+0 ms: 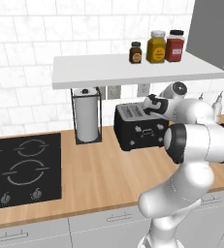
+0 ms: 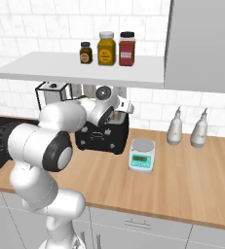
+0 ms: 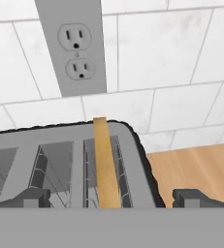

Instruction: Start the toaster. Once the lever pops up, take the bread to the plate on the dining counter.

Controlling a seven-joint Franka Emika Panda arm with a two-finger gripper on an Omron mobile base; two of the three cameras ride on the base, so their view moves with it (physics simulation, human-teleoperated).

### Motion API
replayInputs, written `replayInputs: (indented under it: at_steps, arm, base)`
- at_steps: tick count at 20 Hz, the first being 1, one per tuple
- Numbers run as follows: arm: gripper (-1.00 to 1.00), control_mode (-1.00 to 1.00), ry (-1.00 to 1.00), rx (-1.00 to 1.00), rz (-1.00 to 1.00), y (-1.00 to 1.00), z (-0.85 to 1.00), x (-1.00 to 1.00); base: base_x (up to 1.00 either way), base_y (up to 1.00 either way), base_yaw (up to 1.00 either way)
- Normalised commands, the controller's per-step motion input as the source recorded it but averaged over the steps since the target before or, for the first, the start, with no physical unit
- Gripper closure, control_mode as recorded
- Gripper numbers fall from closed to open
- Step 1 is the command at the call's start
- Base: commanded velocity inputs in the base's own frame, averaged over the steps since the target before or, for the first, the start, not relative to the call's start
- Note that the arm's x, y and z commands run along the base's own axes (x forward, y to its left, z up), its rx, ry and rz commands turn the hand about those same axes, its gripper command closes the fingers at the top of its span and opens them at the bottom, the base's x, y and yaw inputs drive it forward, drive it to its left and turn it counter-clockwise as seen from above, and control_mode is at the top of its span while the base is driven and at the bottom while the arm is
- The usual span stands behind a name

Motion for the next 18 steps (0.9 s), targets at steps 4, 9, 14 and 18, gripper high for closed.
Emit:
replayInputs:
  at_steps: [4, 9, 14, 18]
  arm:
    - [-1.0, -1.0, 0.0, 0.03, 0.0, 0.0, -0.09, 0.04]
    - [1.0, -1.0, 0.0, 0.02, 0.0, 0.0, -0.08, 0.01]
    - [1.0, -1.0, 0.0, 0.02, 0.0, 0.0, -0.06, 0.01]
    - [1.0, -1.0, 0.0, 0.01, 0.0, 0.0, -0.05, 0.0]
  base:
    - [0.0, 0.0, 0.0]
    - [0.0, 0.0, 0.0]
    - [0.0, 0.0, 0.0]
    - [0.0, 0.0, 0.0]
